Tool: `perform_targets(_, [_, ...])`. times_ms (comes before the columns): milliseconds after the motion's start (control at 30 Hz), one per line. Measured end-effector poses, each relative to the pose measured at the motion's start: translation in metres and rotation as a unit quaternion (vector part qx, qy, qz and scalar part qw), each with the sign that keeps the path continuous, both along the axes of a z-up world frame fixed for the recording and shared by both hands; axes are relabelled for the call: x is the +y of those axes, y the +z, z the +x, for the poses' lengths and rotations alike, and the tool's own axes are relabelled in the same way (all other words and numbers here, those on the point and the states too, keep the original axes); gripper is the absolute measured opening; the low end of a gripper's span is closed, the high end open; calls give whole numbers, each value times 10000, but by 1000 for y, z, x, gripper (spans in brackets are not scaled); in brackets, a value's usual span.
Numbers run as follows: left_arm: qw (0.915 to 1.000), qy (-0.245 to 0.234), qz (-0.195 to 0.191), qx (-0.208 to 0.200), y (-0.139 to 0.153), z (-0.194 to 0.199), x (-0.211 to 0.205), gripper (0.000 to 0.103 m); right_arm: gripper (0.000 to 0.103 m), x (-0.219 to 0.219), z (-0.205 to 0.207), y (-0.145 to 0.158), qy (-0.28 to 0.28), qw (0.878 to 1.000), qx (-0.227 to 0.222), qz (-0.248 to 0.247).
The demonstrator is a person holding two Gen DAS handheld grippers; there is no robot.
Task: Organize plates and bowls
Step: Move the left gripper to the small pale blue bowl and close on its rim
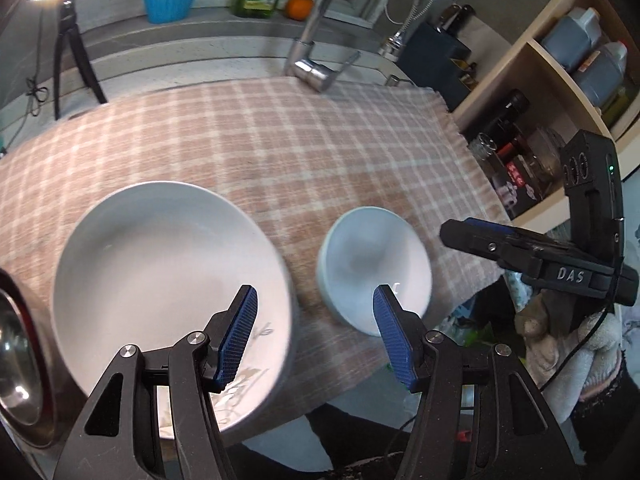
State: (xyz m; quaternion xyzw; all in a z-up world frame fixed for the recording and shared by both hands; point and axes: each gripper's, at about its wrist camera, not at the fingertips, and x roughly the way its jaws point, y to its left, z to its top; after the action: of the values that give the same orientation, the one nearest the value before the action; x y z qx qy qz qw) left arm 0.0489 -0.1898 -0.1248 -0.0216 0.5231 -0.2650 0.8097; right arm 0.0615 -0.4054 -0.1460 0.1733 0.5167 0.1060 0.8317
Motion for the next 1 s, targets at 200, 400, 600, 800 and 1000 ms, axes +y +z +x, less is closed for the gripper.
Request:
perform_targets(200, [9997,-214,76,58,-7,4,-18,51,80,0,-3,-10,81,9998,102,126])
perform_targets(400, [9992,-249,167,250,-23,11,-28,40,68,2,-5,-23,188,9992,239,264])
perform_targets(600, [9988,-262,215,357,-31,14,-35,31,56,1,-4,-33,249,9985,334,341])
perform_targets(800, [9986,-255,301,356,-36,18,-41,28,40,1,-1,-41,310,9975,429,468])
perform_targets(1000, [9986,-184,348,359,-40,21,-39,20,24,3,2,-47,336,9974,487,412])
